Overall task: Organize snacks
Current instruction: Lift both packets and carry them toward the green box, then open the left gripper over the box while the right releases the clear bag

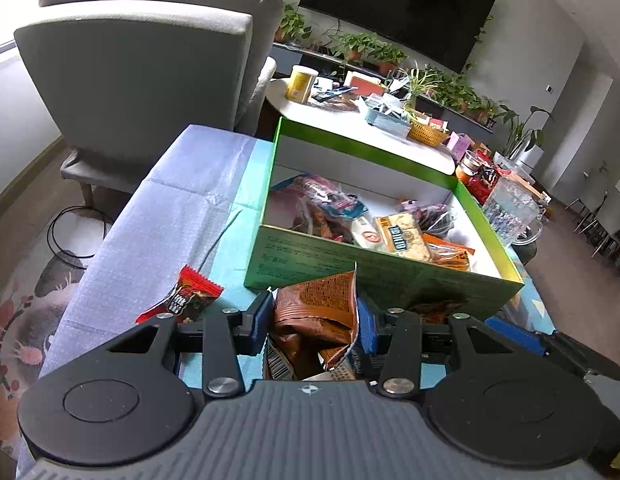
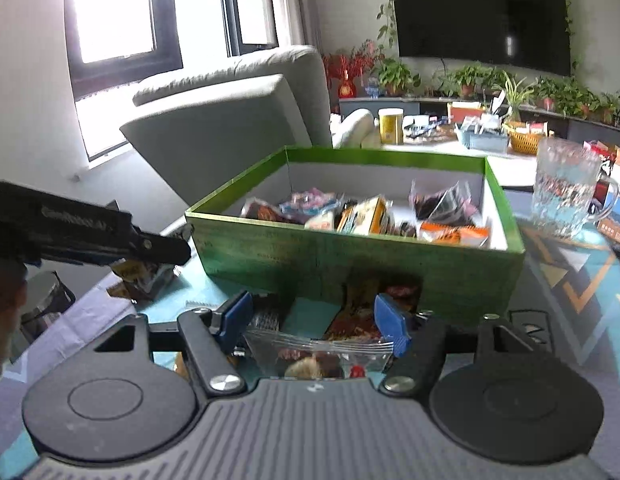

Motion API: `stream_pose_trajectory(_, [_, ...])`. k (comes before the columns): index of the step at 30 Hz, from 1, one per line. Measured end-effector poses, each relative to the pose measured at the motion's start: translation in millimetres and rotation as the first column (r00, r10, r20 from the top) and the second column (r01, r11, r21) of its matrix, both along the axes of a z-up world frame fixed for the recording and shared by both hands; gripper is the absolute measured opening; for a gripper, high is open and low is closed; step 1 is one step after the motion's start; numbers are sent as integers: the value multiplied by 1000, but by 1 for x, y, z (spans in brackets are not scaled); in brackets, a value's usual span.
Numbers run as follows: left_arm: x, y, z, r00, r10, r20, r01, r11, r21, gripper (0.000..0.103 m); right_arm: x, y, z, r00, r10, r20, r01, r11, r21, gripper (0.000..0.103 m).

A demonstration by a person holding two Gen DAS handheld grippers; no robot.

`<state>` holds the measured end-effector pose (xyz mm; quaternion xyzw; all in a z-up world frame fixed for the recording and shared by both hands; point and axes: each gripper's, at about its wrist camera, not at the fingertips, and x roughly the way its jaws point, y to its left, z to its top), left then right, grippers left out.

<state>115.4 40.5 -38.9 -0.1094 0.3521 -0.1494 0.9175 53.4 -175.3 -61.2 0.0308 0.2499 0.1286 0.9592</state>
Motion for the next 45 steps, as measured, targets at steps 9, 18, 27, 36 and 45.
stream_pose_trajectory(9, [-3,-13,14,999,-28,36,27,999,21,41,-6,-10,19,998,-2,67,1,1000,23,37])
stream_pose_trajectory(18, [18,-35,44,990,-72,119,66,996,53,41,17,-37,56,983,-45,176,37,998,48,37])
stream_pose_trajectory(27, [61,-64,64,980,-123,157,112,991,75,41,57,-52,71,975,-75,208,60,995,77,37])
stream_pose_trajectory(36, [100,-77,53,984,-132,122,121,988,96,41,87,-56,55,983,-75,168,64,995,72,37])
stream_pose_trajectory(45, [125,-84,32,992,-111,64,104,989,101,46,108,-60,39,990,-82,117,74,994,76,37])
